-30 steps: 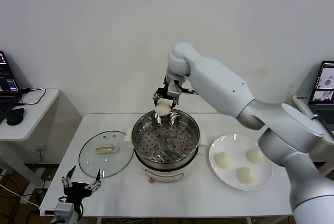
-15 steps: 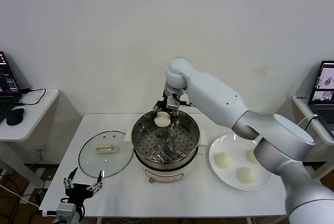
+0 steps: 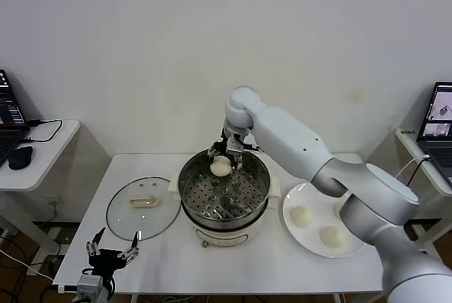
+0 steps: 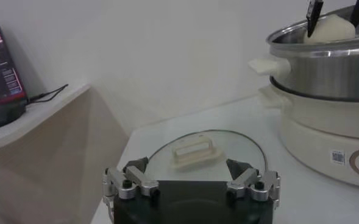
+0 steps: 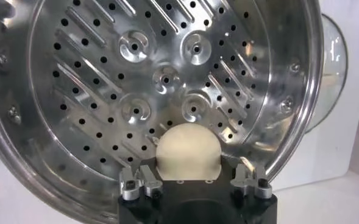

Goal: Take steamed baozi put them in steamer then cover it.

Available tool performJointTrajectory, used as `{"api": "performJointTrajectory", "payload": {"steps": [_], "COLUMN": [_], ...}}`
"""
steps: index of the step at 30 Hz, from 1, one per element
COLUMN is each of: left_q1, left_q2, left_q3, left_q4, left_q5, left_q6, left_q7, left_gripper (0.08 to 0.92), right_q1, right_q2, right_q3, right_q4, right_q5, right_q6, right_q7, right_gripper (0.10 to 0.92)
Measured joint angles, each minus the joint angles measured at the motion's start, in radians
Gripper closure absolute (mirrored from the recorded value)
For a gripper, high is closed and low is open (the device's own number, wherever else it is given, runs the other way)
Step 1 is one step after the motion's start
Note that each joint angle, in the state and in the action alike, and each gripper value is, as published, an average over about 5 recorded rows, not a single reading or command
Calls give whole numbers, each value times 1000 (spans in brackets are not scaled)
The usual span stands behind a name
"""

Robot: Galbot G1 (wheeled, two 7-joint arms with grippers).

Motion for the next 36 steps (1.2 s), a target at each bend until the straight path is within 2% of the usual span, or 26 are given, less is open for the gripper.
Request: {"api": "performJointTrajectory", "payload": {"steps": [3,9,18,29,36], "left_q1": [0,-3,6,21,22], "left_q2": [0,-10,-9,-7,-5], "left_q3": [-1,4,6,4,16], "left_q4": [-1,-9,-20,-41,-54], "left_q5": [0,1,5,3,1], "left_q6": [0,2,5,17,17], "left_q7": [0,2,6,13,13], "left_gripper": [177,177,177,177,177], "right_q1": [-5,-4,34,117,113], "right_q2": [-3,-17,-80,-307,-486], "right_q3": [1,1,-2,23,53], "right_q4": [3,22,120,316,421], "right_q5": [-5,-2,137,464,591], "right_q6": [-7,-38,-172,-565,-846], "right_q7": [1,-12,-74,-110,-123], "right_gripper": [336,213,202,203,203]}}
